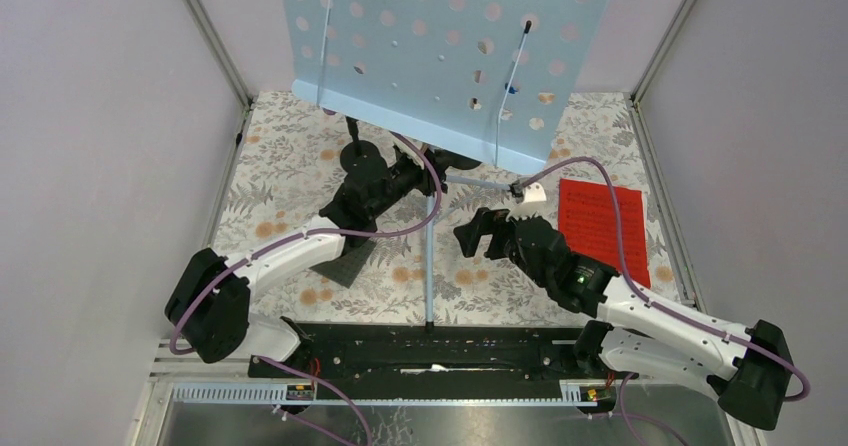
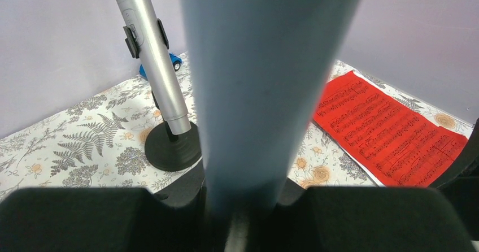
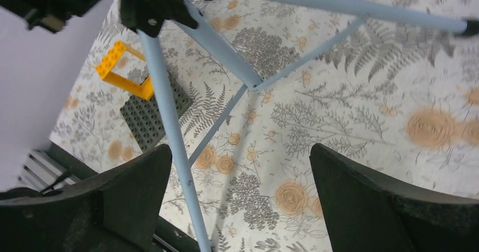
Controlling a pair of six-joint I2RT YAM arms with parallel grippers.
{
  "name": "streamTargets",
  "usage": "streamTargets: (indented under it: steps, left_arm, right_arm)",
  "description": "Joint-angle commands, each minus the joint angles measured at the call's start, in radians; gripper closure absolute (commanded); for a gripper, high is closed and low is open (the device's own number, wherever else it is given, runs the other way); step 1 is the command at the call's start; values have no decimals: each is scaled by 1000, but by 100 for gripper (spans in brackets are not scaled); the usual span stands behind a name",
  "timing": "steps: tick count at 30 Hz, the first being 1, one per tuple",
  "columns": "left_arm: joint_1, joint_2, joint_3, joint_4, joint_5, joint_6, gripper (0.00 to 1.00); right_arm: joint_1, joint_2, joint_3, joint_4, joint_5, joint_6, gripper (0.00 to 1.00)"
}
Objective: Pack up the instrument practice props
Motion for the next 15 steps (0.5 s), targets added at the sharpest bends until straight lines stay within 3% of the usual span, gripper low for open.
streamTargets:
  steps: [1, 6, 10, 15]
  left_arm:
    - [2, -24, -17, -46, -16, -216, 100]
    - [8, 11, 29, -155, -7, -225, 100]
    - [9, 3, 2, -131, -7, -248, 100]
    - [8, -7, -51, -64, -10, -257, 100]
  right_arm:
    - [-6, 9, 89, 76, -78, -252, 0]
    - [-6, -8, 44, 214, -48, -388, 2]
    - [-7, -18, -29, 383, -83, -550, 10]
    - [-50, 12, -87, 551, -156, -679, 30]
